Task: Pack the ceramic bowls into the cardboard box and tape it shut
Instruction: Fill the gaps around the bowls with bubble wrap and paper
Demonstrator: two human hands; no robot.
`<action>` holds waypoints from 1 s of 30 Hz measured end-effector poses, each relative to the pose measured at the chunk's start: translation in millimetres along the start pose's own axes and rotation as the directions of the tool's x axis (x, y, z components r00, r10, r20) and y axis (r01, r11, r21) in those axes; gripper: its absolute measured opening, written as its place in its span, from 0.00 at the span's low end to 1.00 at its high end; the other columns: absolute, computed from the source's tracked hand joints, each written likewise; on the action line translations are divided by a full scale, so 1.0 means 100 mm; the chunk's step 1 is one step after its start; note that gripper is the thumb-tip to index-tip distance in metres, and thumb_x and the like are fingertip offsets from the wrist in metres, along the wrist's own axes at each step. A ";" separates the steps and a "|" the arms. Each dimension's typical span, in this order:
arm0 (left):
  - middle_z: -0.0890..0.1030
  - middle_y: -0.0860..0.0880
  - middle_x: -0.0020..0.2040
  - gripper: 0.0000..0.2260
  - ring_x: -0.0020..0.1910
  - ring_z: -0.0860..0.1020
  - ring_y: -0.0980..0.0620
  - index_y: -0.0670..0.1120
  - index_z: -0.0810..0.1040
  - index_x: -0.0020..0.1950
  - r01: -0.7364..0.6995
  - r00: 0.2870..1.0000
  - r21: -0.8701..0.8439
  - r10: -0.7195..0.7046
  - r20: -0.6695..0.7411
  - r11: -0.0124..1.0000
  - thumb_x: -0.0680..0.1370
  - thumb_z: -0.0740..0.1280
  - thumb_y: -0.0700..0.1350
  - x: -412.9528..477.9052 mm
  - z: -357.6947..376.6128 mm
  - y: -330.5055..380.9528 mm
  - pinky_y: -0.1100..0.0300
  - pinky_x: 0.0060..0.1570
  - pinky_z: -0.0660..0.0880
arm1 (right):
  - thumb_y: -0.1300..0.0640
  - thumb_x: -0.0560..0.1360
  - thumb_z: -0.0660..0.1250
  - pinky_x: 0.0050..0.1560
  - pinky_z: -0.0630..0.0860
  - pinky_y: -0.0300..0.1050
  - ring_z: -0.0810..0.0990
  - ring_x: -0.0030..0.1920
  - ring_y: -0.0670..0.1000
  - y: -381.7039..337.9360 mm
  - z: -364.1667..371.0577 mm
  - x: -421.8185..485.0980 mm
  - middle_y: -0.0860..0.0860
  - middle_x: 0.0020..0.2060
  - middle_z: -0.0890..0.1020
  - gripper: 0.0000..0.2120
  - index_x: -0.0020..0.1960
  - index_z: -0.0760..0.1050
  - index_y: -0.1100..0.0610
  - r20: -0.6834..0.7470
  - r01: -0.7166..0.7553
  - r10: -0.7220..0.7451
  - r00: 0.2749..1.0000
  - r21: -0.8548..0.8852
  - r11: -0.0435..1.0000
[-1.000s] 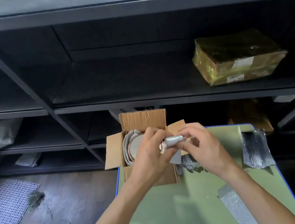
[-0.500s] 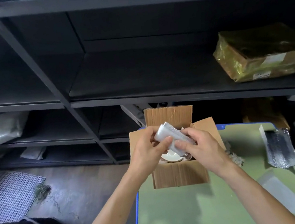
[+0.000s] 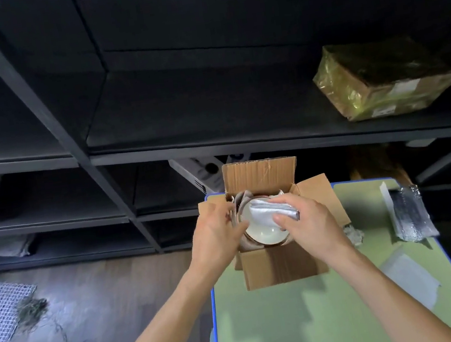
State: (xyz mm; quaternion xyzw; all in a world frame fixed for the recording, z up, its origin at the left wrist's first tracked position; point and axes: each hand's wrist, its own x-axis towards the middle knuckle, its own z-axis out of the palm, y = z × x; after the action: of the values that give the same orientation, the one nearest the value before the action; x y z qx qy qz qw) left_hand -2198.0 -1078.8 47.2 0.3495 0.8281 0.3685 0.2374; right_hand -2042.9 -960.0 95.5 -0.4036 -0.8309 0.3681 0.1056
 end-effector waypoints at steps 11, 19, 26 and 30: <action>0.72 0.48 0.56 0.14 0.54 0.74 0.48 0.47 0.79 0.55 -0.016 0.995 0.444 0.058 -0.082 0.896 0.81 0.61 0.55 0.27 0.28 0.03 0.59 0.39 0.69 | 0.60 0.79 0.61 0.47 0.77 0.51 0.79 0.48 0.53 0.01 0.03 0.19 0.47 0.51 0.80 0.13 0.60 0.71 0.47 0.007 0.112 -0.114 0.993 -0.262 0.958; 0.67 0.51 0.49 0.14 0.41 0.68 0.50 0.51 0.81 0.57 0.021 0.998 0.327 -0.003 -0.056 0.945 0.83 0.57 0.51 0.19 0.27 -0.03 0.58 0.38 0.65 | 0.64 0.76 0.65 0.55 0.76 0.47 0.78 0.57 0.47 -0.05 0.10 0.52 0.43 0.57 0.81 0.16 0.61 0.79 0.49 -0.016 0.313 -0.326 0.945 -0.239 0.919; 0.71 0.48 0.51 0.16 0.37 0.71 0.46 0.55 0.76 0.68 0.000 0.996 0.285 0.025 -0.083 0.958 0.82 0.61 0.45 0.18 0.35 -0.12 0.54 0.35 0.73 | 0.66 0.75 0.64 0.51 0.77 0.48 0.77 0.56 0.50 -0.22 0.27 0.86 0.42 0.56 0.81 0.19 0.58 0.80 0.46 0.238 0.527 -0.470 0.850 -0.365 0.767; 0.70 0.49 0.47 0.13 0.36 0.73 0.45 0.52 0.78 0.64 -0.012 0.994 0.256 0.039 -0.103 0.967 0.81 0.62 0.46 0.16 0.34 -0.13 0.53 0.34 0.74 | 0.65 0.74 0.65 0.47 0.78 0.49 0.77 0.54 0.50 -0.20 0.21 0.96 0.41 0.54 0.82 0.20 0.58 0.81 0.45 0.290 0.563 -0.483 0.826 -0.463 0.685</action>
State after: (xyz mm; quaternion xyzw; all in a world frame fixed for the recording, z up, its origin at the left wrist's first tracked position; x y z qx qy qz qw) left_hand -2191.4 -1058.3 14.1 0.3676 0.8754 0.2803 0.1412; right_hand -2126.7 -907.2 83.1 -0.1341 -0.9847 0.1070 0.0305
